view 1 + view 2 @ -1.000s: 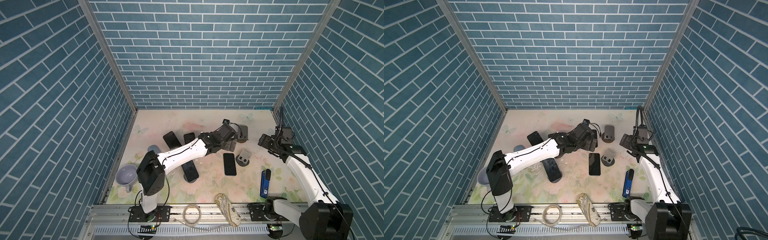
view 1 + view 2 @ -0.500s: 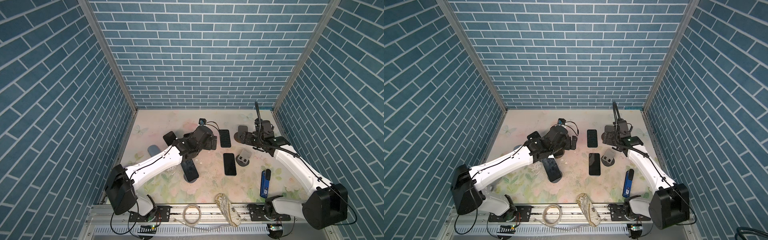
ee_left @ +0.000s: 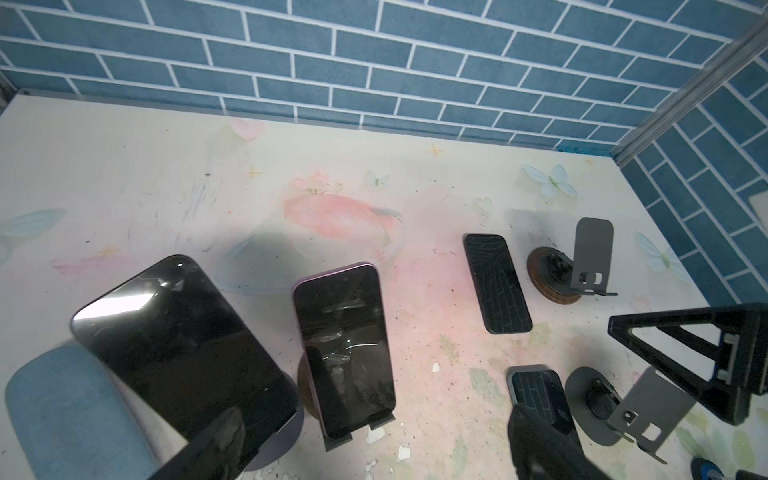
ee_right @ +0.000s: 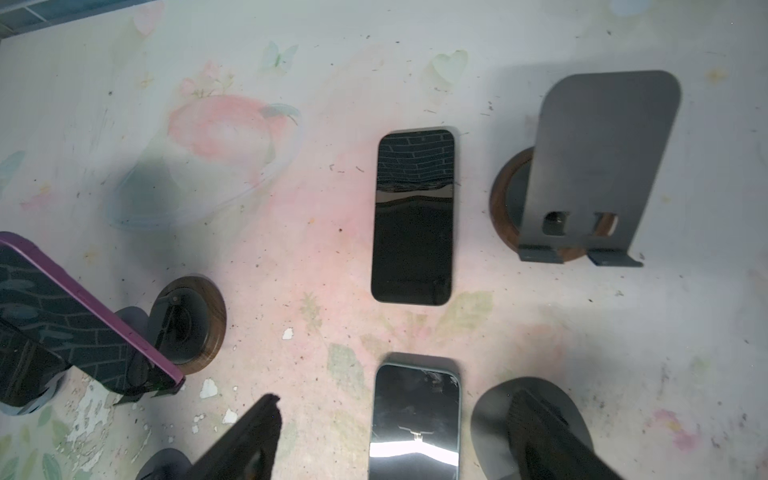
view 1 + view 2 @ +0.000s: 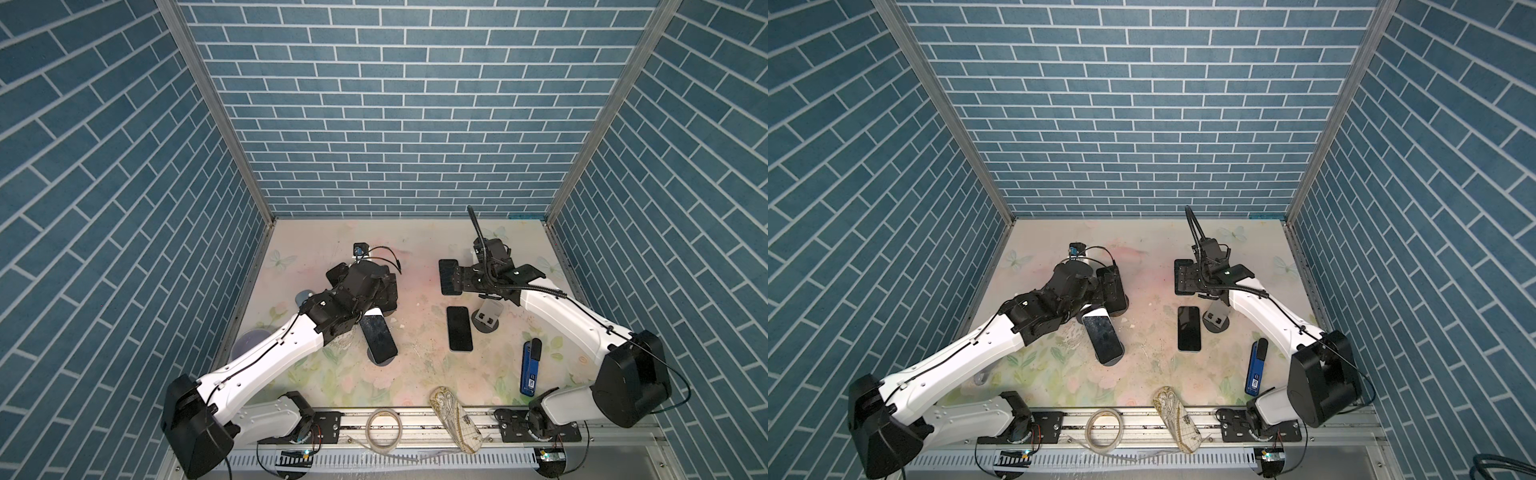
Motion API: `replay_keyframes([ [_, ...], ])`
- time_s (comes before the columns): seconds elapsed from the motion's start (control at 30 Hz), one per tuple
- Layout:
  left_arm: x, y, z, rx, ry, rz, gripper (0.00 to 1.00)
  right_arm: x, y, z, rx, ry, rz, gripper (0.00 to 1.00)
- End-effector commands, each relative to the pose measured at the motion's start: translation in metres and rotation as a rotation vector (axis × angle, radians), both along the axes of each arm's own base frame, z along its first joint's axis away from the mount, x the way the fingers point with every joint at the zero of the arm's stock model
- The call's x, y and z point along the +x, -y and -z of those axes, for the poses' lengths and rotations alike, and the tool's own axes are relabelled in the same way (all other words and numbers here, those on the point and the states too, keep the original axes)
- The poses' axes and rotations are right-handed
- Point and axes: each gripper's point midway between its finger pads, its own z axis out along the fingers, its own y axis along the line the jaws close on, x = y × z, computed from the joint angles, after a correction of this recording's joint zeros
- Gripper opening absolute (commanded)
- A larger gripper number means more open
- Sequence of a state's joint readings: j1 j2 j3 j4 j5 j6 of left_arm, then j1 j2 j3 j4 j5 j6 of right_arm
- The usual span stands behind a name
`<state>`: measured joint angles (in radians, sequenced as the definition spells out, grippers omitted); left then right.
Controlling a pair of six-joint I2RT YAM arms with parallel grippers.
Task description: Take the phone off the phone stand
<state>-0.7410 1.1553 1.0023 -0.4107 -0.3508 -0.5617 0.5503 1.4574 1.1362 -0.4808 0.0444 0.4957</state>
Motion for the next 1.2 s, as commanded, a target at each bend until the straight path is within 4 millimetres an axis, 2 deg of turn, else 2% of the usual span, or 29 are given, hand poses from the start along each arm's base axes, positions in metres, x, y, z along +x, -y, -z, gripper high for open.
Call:
replay_keyframes([
  [0.0, -0.005, -0.026, 0.010, 0.039, -0.026, -0.062, 1.00, 0.012, -0.028, -0.022, 0.045, 0.042, -0.016, 0.87],
  [0.3, -0.012, -0.076, 0.014, 0.019, -0.020, -0.175, 1.00, 0.022, -0.089, -0.024, -0.002, 0.043, -0.127, 0.87],
  [0.7, -0.011, -0.119, 0.014, 0.017, 0.002, -0.286, 1.00, 0.029, -0.166, -0.026, -0.023, 0.067, -0.256, 0.86],
  [0.9, -0.008, -0.130, 0.016, 0.023, 0.014, -0.312, 1.00, 0.027, -0.194, -0.022, -0.032, 0.086, -0.294, 0.87],
  [1.17, -0.004, -0.134, 0.018, 0.043, 0.021, -0.309, 1.00, 0.019, -0.226, -0.015, -0.040, 0.101, -0.342, 0.87],
])
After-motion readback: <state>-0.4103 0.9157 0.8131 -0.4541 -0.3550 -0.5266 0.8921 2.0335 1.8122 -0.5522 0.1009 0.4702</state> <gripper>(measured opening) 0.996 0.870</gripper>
